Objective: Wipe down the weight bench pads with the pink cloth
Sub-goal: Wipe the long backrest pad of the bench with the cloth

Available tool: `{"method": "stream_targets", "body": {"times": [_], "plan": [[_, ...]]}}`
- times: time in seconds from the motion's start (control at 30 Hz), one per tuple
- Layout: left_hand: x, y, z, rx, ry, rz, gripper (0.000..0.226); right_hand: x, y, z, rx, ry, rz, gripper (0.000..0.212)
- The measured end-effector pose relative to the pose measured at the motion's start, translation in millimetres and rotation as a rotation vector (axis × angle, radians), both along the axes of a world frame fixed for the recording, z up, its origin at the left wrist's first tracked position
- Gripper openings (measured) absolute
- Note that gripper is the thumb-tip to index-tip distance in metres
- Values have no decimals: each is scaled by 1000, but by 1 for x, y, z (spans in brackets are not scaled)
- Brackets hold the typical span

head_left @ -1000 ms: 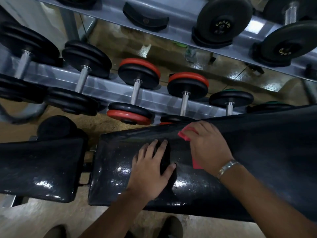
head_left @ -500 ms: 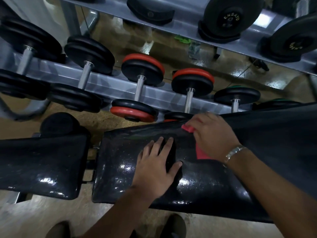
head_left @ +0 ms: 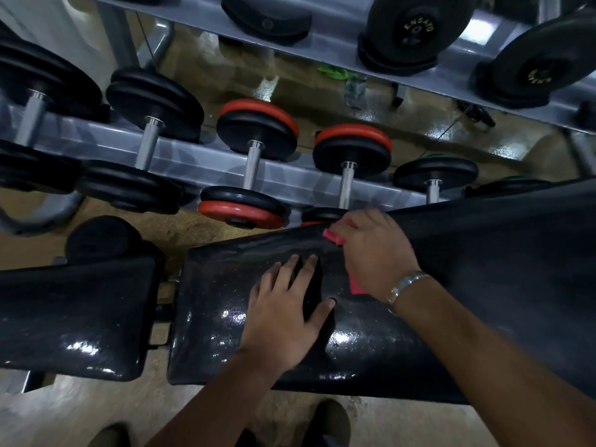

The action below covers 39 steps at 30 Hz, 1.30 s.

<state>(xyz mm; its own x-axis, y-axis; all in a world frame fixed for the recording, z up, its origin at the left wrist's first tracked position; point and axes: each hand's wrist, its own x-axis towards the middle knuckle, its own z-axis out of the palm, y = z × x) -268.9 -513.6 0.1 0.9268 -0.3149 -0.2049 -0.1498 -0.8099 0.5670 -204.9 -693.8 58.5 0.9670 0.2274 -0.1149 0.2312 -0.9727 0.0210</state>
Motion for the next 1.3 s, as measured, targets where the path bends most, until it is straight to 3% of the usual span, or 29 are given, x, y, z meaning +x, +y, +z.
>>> {"method": "stream_targets", "body": {"times": [0.1, 0.3, 0.37, 0.47, 0.63, 0.8, 0.97, 1.17, 1.3], "plan": [[3, 4, 0, -36, 5, -13, 74, -14, -16, 5, 98, -22, 138, 39], [-4, 19, -6, -120, 34, -13, 71, -16, -3, 9, -59, -71, -102, 32], [-9, 25, -10, -74, 46, 9, 71, -38, -1, 7, -13, 19, 36, 57], [-13, 33, -15, -51, 75, 35, 73, -62, -11, 7, 25, -6, 240, 47], [-12, 35, -16, -33, 61, 31, 73, -53, 0, 1, -36, -83, 11, 41], [-14, 42, -17, -44, 60, -18, 75, -88, -7, -2, 21, -82, 252, 44], [-20, 48, -23, -34, 24, -40, 74, -89, -8, -1, 3, -194, 15, 44], [-19, 47, -25, -27, -17, -44, 75, -132, -11, -6, 71, -123, 259, 35], [-18, 48, -25, -6, -33, -51, 75, -126, -11, -1, 68, -259, 59, 34]]}}
